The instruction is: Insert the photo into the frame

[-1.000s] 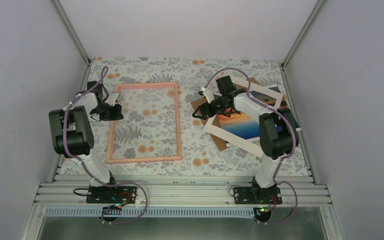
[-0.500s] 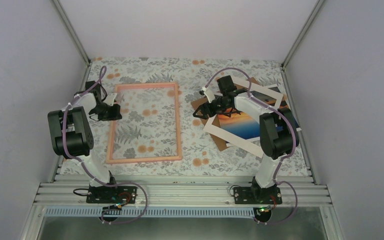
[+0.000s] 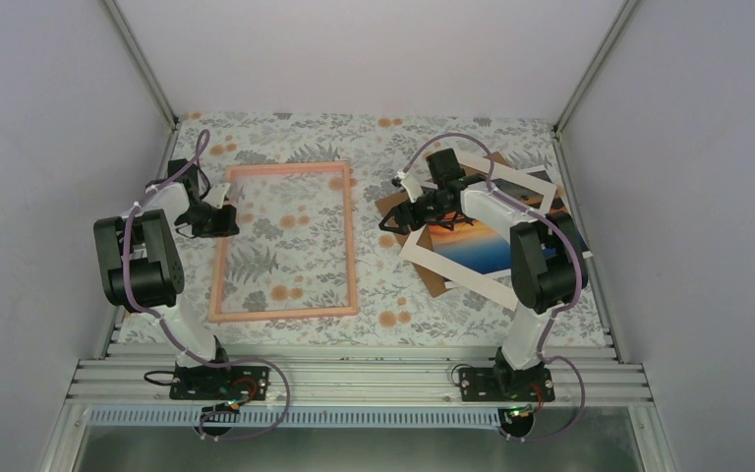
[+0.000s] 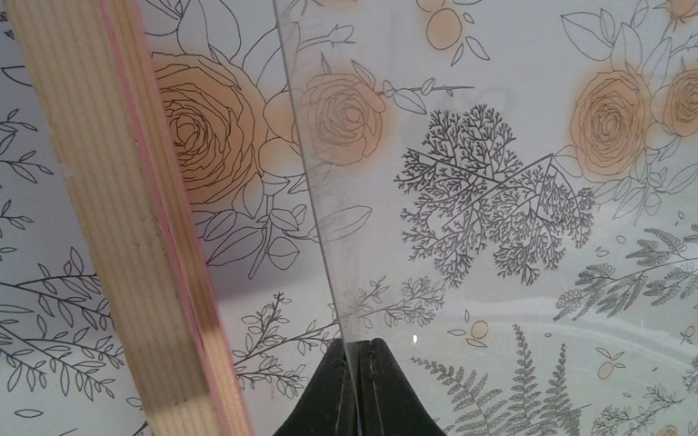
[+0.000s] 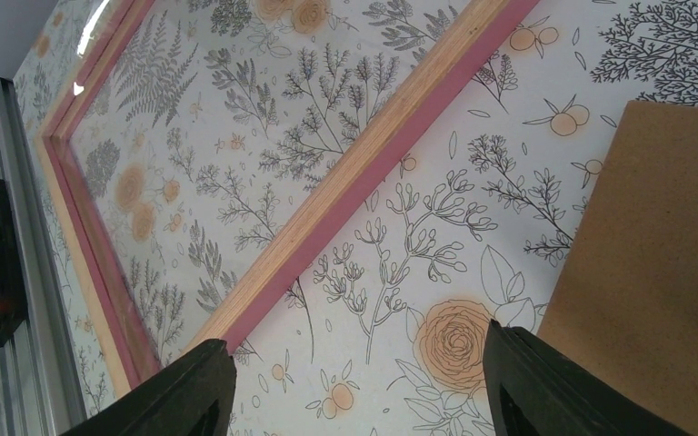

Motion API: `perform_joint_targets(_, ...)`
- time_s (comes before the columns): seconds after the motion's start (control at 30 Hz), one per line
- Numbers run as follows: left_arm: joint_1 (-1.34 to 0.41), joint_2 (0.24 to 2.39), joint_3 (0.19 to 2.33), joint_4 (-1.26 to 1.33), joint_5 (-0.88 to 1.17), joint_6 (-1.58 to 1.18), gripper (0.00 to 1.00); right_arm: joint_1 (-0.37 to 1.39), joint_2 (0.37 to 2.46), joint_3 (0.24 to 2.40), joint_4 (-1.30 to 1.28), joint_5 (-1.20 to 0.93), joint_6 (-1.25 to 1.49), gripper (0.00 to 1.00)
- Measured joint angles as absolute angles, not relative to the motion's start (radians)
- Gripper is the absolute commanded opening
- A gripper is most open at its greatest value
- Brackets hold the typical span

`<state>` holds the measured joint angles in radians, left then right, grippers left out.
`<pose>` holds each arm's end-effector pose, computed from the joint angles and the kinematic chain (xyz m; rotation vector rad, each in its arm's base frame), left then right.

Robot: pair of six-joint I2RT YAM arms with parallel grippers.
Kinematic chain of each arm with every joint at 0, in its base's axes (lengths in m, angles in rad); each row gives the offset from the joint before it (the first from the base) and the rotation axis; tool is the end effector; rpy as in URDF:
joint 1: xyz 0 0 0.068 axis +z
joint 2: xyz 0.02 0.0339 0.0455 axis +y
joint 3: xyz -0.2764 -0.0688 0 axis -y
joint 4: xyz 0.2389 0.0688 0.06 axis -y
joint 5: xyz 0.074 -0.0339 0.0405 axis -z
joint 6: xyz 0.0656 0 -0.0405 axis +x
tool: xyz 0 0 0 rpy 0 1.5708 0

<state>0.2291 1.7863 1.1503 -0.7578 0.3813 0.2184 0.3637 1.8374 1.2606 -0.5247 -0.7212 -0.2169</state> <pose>0.3276 0.0513 0.1571 0.0335 2.8476 -0.4798 0.3412 0.1762 0.1902 -0.9521 2.3823 1.0057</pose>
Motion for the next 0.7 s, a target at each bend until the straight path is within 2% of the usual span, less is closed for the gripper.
perform_joint_targets(0.7, 0.235, 1.786, 1.148, -0.757, 0.373, 0.225, 0.02, 0.363, 1.837, 1.254, -0.524, -0.722, -0.216, 0.69)
